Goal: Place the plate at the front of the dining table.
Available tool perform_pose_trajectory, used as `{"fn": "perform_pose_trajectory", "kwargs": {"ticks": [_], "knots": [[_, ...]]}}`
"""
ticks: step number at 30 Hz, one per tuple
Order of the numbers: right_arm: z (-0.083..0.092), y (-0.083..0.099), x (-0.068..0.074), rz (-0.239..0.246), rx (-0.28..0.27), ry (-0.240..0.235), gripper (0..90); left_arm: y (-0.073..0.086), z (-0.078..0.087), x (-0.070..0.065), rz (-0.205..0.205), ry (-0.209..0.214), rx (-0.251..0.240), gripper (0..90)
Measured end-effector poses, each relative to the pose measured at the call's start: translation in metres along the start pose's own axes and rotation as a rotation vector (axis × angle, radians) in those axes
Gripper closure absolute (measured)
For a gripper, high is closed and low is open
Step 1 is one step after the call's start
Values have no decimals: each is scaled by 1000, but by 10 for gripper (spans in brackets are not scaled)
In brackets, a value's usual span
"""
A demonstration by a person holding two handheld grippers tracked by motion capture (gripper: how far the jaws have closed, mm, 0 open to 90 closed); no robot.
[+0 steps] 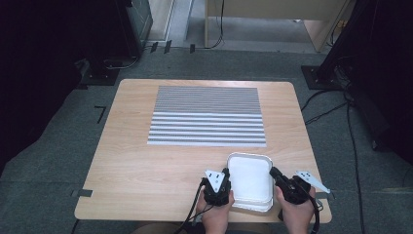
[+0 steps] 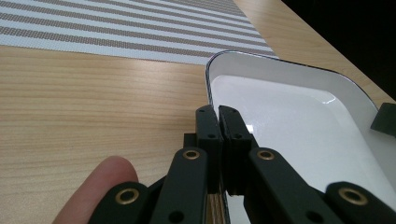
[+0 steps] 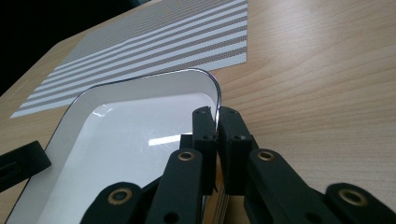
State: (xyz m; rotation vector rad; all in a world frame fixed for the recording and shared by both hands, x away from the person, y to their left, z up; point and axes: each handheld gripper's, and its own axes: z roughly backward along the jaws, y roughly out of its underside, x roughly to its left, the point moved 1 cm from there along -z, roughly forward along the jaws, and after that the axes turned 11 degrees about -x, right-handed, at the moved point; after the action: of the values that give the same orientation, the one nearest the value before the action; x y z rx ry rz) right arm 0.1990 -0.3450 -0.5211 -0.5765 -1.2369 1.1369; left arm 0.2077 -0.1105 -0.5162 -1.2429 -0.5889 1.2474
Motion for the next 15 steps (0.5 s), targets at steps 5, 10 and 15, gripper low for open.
{"fn": "perform_pose_trajectory", "kwargs": {"ticks": [5,10,15], "knots": [[0,-2,2,-41,-7,15,892,1,1,0,-8,6,-7,886],[1,-1,2,-77,-23,19,898,2,0,1,-17,15,2,871],[4,-1,5,-83,-62,1,900,2,-2,2,3,27,18,770]]}}
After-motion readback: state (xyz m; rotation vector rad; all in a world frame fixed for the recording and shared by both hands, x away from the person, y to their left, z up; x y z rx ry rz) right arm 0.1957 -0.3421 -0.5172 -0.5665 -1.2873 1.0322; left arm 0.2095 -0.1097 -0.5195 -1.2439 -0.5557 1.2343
